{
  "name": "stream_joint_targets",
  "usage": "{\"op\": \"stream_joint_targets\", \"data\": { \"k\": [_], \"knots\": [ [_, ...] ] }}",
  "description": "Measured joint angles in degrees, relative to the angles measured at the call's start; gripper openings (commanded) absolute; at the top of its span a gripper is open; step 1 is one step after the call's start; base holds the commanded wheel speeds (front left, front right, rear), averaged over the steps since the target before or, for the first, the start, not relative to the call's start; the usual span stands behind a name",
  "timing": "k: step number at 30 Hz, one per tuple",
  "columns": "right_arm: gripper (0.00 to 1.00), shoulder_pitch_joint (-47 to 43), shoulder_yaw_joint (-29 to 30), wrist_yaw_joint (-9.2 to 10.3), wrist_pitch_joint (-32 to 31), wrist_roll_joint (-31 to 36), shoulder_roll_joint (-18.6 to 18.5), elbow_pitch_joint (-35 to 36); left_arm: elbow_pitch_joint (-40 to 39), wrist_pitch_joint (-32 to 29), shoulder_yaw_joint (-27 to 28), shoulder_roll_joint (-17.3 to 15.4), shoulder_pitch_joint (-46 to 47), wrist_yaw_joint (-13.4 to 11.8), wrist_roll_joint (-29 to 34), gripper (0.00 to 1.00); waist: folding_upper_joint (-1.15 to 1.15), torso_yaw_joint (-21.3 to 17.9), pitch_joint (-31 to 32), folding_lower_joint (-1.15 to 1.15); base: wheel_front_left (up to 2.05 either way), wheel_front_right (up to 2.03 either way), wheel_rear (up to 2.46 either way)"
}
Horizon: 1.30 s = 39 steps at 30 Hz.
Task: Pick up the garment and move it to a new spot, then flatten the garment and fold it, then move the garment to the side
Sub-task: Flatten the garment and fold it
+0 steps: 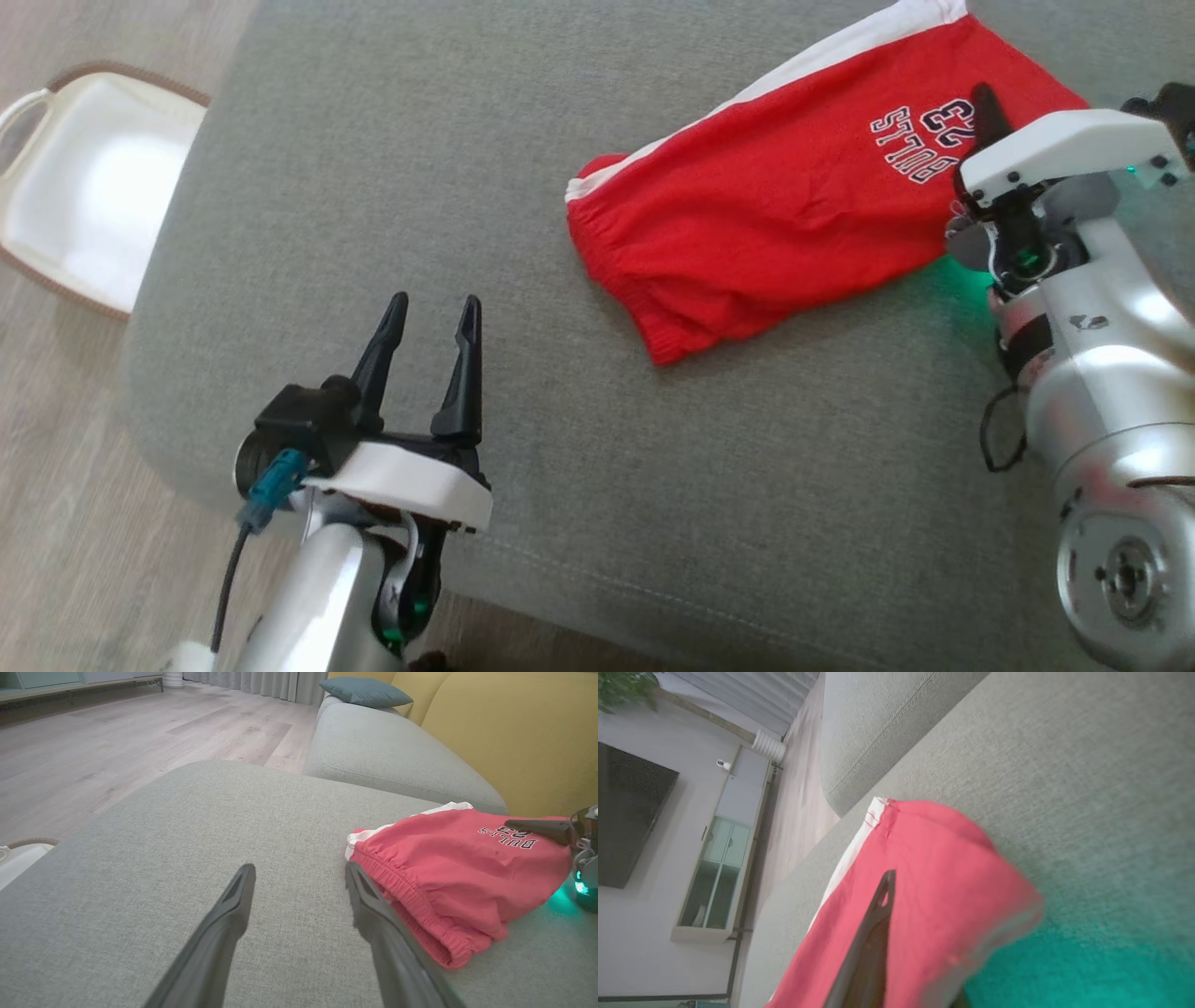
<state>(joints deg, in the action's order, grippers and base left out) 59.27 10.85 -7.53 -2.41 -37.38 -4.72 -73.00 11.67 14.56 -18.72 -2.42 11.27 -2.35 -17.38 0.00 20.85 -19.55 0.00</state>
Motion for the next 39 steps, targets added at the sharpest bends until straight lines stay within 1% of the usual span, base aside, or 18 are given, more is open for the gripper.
{"op": "stream_joint_targets", "data": {
  "k": [4,8,11,15,24,30,35,39],
  "knots": [
    [0.0,-0.6,-3.7,0.0,2.8,-5.6,0.4,0.2,0.4,0.0,0.6,0.0,0.0,0.2,0.1,1.0,0.0,-1.4,0.8,0.0,0.0,0.0,0.0],
    [0.0,-4.2,-7.8,0.0,5.5,-10.4,0.5,3.0,0.7,0.0,1.0,0.0,0.0,0.4,0.2,1.0,0.0,-3.3,2.0,0.0,0.0,0.0,0.0],
    [0.0,-6.5,-9.4,0.0,7.4,-12.1,0.6,4.6,0.8,0.0,1.0,0.0,-0.2,0.4,0.7,1.0,0.0,-4.9,2.9,0.0,0.0,0.0,0.0],
    [0.0,-8.5,-10.2,0.0,8.5,-12.5,0.6,5.9,0.8,0.0,1.2,0.0,-0.4,0.4,0.7,1.0,0.0,-6.5,4.0,0.0,0.0,0.0,0.0],
    [0.0,-17.8,-9.6,0.0,10.2,-13.0,-0.3,11.5,1.3,0.0,2.0,0.0,-2.1,0.4,0.7,1.0,0.0,-9.9,8.4,0.0,0.0,0.0,0.0],
    [0.0,-25.6,-6.6,0.0,11.4,-13.6,-0.5,16.2,1.5,0.0,2.6,0.0,-4.7,0.4,1.0,1.0,0.0,-12.0,10.9,0.0,0.0,0.0,0.0],
    [0.0,-31.5,-4.9,0.0,10.9,-13.8,0.3,21.1,1.5,0.0,2.6,-0.1,-5.9,0.9,1.2,1.0,0.0,-13.7,12.5,0.0,0.0,0.0,0.0],
    [0.0,-33.3,-3.8,0.0,9.8,-13.1,0.7,25.5,1.6,0.0,2.4,-0.1,-6.4,1.4,2.0,1.0,0.0,-14.3,12.9,0.0,0.0,0.0,0.0]
  ]
}}
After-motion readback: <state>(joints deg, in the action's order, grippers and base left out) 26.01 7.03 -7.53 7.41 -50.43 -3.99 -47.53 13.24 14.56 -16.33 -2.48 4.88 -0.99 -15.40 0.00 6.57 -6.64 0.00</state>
